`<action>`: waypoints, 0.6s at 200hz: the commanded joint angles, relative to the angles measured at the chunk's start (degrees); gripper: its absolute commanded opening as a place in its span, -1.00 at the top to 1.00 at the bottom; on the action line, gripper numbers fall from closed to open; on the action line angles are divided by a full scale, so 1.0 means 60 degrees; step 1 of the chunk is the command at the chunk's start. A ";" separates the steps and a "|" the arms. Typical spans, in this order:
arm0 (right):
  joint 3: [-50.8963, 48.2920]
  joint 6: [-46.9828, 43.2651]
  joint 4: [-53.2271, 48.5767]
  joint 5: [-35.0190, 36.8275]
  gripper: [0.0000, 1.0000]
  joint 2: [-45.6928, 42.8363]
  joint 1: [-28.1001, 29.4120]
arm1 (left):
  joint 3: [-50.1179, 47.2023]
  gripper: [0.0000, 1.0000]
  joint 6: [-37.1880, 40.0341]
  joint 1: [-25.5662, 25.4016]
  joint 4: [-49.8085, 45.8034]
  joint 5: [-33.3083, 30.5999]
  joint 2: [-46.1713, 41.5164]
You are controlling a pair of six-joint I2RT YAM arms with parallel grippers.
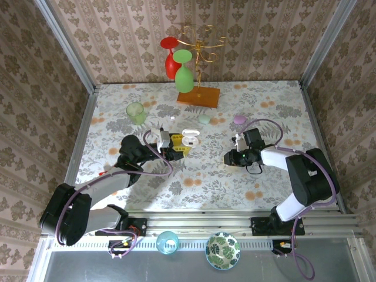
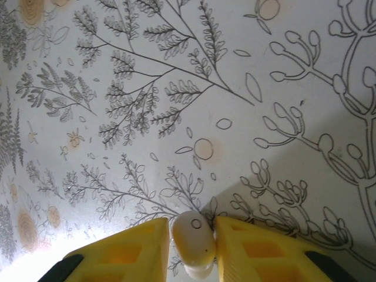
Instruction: Insert the wireless bluetooth earbuds into the charging case
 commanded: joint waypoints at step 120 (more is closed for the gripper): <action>-0.0829 0.2991 0.0265 0.4084 0.71 -0.1792 0.1361 | 0.0051 0.47 -0.0317 0.0041 0.0717 -0.0035 0.0281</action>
